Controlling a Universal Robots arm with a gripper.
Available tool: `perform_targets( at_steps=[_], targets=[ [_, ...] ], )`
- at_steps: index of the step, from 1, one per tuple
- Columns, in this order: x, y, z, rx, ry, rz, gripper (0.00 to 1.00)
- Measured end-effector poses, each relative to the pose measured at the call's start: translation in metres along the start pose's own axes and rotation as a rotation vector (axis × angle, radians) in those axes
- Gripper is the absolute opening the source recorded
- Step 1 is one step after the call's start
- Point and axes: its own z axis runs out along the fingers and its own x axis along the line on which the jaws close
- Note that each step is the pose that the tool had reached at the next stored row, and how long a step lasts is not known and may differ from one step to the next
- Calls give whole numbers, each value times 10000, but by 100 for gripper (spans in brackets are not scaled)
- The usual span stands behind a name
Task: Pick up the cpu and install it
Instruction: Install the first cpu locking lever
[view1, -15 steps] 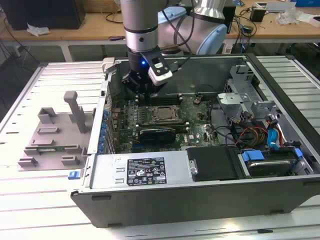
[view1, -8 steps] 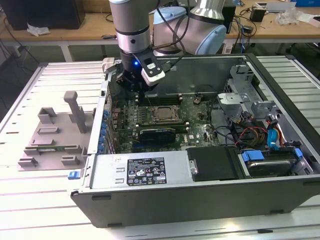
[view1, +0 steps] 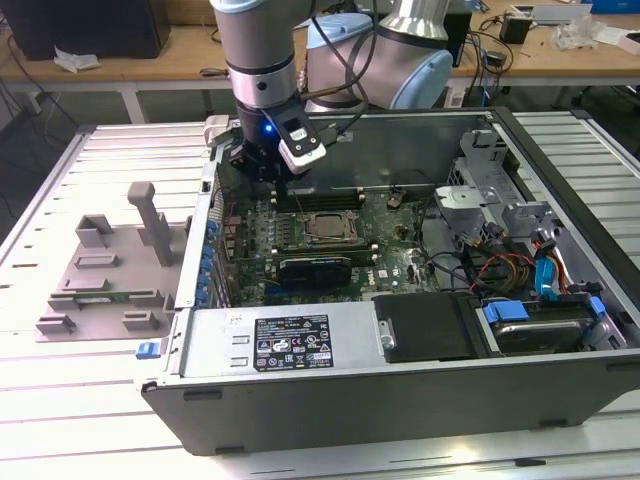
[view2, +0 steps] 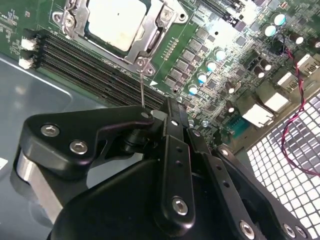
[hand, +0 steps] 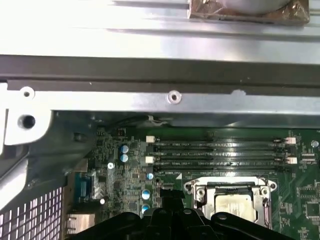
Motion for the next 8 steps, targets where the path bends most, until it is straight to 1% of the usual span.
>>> perform_targets(
  at_steps=[3, 6, 7, 8],
  targets=[
    [-1, 3, -26, 0, -1, -2, 11],
    [-3, 6, -57, -3, -23, -6, 11],
    [-3, 6, -57, -19, -35, -6, 11],
    [-3, 7, -58, -121, -58, -2, 11]
  ],
)
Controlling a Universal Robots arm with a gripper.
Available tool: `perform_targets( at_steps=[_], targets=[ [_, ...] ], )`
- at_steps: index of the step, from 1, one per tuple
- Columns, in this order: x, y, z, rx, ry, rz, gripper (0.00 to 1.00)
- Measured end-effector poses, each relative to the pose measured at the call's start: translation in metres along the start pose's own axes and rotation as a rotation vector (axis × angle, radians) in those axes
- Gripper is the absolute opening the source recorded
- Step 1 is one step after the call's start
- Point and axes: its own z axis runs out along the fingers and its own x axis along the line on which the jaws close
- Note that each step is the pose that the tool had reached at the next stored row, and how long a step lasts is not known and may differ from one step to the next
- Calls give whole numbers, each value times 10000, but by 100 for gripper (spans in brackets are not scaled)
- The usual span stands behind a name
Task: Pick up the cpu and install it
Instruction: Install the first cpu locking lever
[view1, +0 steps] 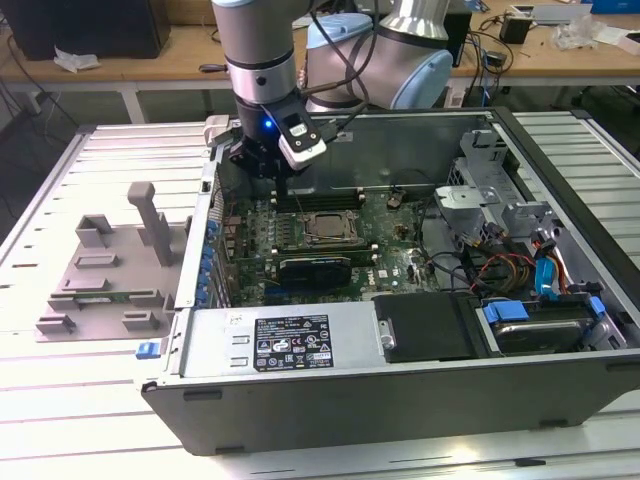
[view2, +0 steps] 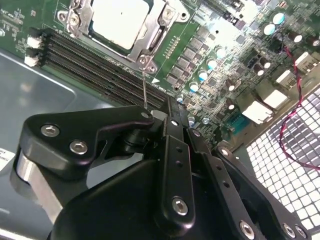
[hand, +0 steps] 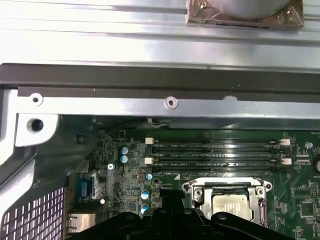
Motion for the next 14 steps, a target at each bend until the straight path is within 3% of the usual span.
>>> perform_targets(
  at_steps=[2, 4, 9, 12, 14],
  targets=[
    [0, 0, 0, -220, -33, 8, 11],
    [0, 0, 0, -348, -48, 13, 11],
    [-28, -1, 1, -366, -47, 12, 11],
    [-211, -19, 9, -367, -44, 14, 11],
    [-399, -47, 16, -367, -36, 17, 11]
  ],
)
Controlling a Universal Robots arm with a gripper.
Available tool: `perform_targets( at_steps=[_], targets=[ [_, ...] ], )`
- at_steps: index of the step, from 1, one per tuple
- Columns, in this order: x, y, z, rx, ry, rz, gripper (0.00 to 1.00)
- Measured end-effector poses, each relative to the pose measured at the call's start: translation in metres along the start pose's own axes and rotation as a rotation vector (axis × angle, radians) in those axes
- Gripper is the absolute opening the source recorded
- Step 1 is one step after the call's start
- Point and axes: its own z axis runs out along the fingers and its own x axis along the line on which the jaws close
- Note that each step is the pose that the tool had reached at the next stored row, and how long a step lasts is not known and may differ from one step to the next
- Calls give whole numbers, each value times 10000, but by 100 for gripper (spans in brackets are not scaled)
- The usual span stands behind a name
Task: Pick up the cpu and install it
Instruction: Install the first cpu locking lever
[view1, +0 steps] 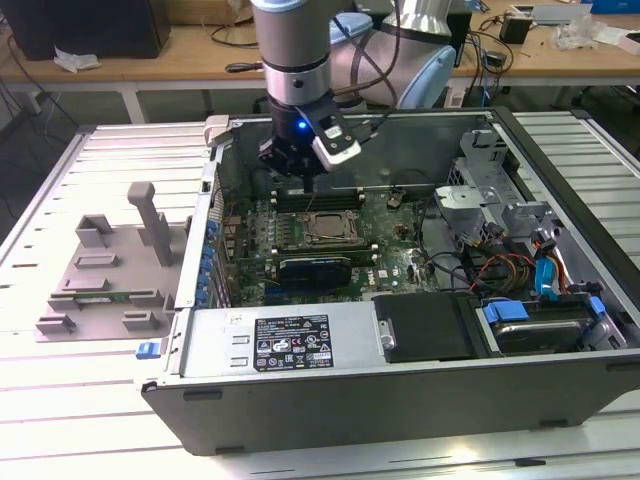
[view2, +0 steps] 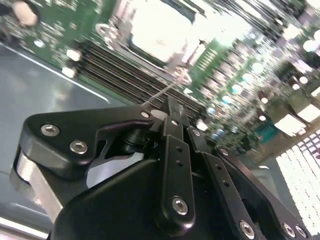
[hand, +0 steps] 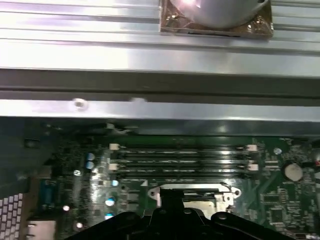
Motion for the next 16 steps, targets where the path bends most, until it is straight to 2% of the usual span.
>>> perform_targets(
  at_steps=[2, 5, 7, 9, 16],
  targets=[
    [-103, -14, 3, 1, 5, -1, 11],
    [-104, -13, 4, 0, -3, -1, 11],
    [-100, 5, 19, 1, -66, -13, 11],
    [-96, 32, 36, -1, -96, -17, 11],
    [-63, 98, 89, -28, -128, -22, 11]
  ],
)
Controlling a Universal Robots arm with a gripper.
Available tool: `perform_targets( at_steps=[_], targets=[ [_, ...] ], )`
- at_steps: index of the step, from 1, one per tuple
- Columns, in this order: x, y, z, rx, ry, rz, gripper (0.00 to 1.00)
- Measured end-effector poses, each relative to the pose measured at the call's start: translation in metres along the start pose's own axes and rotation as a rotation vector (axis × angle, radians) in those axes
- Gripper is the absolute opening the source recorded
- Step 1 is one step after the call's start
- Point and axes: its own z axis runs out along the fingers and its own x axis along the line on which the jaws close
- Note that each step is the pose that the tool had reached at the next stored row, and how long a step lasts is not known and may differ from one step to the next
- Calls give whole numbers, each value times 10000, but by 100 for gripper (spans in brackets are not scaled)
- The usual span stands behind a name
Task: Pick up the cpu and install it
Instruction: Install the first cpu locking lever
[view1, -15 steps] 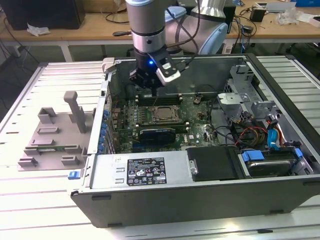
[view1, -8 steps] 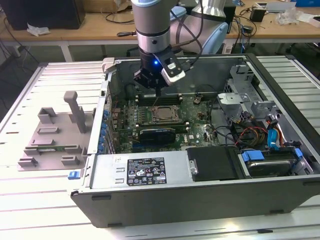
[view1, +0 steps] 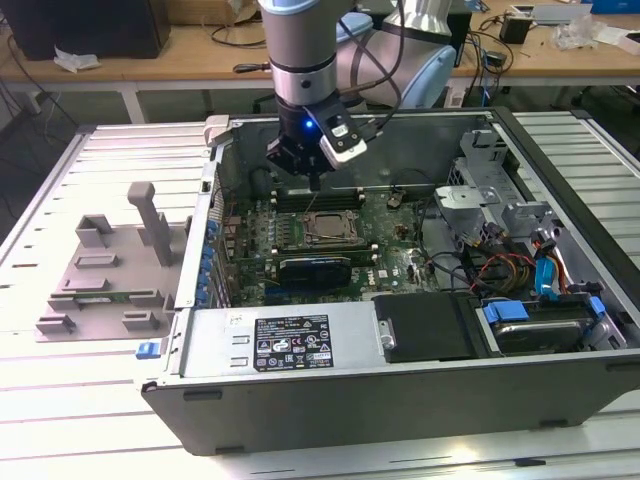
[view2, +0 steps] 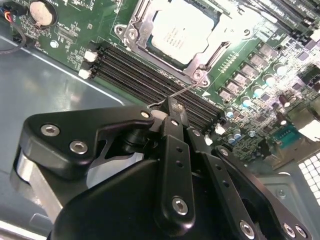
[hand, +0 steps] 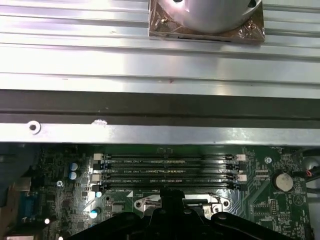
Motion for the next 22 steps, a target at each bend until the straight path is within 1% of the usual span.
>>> perform_targets(
  at_steps=[2, 4, 5, 6, 7, 9, 12, 13, 14, 16, 17, 18, 19, 20, 21, 22],
  targets=[
    [8, -1, 22, 2, -57, -10, 11],
    [13, -3, 38, 3, -130, -23, 11],
    [16, -5, 49, 7, -199, -35, 11],
    [18, -7, 55, 9, -243, -43, 11],
    [20, -8, 62, 13, -305, -54, 11],
    [21, -10, 76, 14, -394, -71, 11],
    [21, -11, 78, 17, -396, -71, 11],
    [22, -11, 83, 14, -422, -73, 11],
    [22, -13, 92, 19, -518, -92, 11],
    [23, -15, 105, 47, -808, -148, 11],
    [23, -17, 112, 52, -929, -170, 11],
    [24, -20, 122, 52, -977, -178, 11],
    [25, -28, 137, 57, -990, -160, 11],
    [30, -42, 196, 98, -1057, 177, 11],
    [32, -46, 217, 117, -1082, 325, 11],
    [34, -52, 250, 149, -1123, 566, 11]
  ],
)
